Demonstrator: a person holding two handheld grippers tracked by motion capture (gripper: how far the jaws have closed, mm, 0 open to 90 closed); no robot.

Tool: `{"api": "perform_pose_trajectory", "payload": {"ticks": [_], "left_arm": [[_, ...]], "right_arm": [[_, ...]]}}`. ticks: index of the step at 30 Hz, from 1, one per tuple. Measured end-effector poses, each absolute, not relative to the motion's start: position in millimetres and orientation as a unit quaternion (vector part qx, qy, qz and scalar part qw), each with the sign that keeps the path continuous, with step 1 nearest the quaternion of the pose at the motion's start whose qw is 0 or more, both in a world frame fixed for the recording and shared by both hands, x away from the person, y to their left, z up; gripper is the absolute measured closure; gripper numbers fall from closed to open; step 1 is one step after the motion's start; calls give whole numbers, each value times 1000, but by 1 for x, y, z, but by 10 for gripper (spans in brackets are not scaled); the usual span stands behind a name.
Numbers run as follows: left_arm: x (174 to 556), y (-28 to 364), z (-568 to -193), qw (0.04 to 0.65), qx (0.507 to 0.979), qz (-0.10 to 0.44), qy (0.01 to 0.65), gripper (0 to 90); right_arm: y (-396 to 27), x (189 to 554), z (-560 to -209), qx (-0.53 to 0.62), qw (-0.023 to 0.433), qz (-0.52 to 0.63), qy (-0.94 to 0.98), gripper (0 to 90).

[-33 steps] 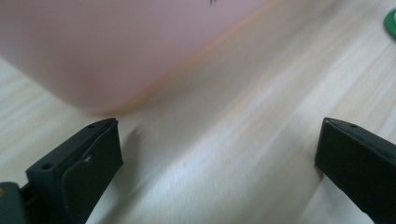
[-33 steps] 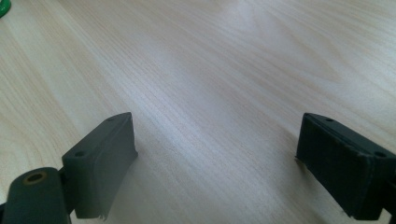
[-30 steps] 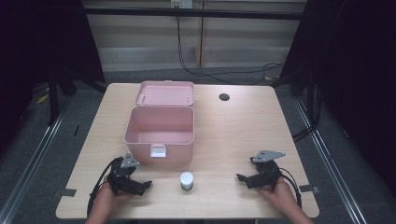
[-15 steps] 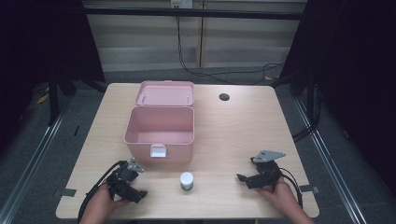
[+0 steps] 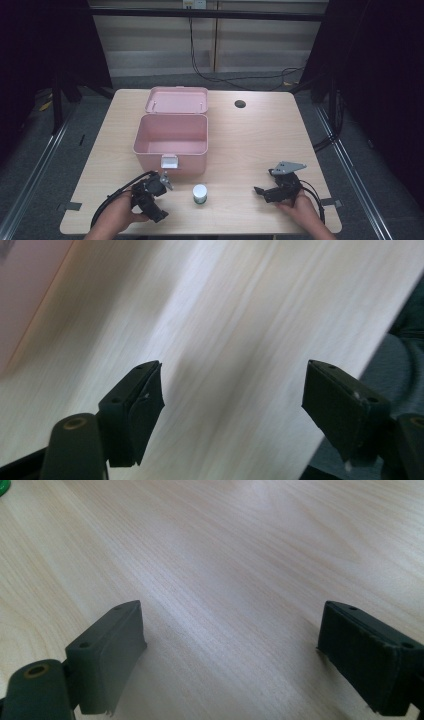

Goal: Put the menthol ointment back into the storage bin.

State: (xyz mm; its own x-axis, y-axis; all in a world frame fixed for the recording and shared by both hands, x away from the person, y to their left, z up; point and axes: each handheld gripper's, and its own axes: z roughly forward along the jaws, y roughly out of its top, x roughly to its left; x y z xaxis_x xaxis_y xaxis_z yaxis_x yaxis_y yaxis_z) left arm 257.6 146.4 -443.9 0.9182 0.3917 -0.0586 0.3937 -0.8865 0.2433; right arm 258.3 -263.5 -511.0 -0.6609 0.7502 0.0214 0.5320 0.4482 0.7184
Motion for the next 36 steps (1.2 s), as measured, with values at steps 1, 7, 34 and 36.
{"api": "perform_pose_trajectory", "payload": {"ticks": [1, 7, 34, 36], "left_arm": [[258, 142, -442, 125, 973, -8, 196, 240], [260, 119, -434, 123, 979, -12, 164, 248], [272, 70, -424, 109, 985, -27, 131, 283], [274, 66, -425, 107, 986, -28, 128, 295]], "right_arm": [[-264, 258, -511, 383, 152, 360, 837, 108], [-264, 258, -511, 383, 152, 360, 837, 108], [-264, 258, -511, 383, 152, 360, 837, 108], [-264, 258, -511, 383, 152, 360, 837, 108]]}}
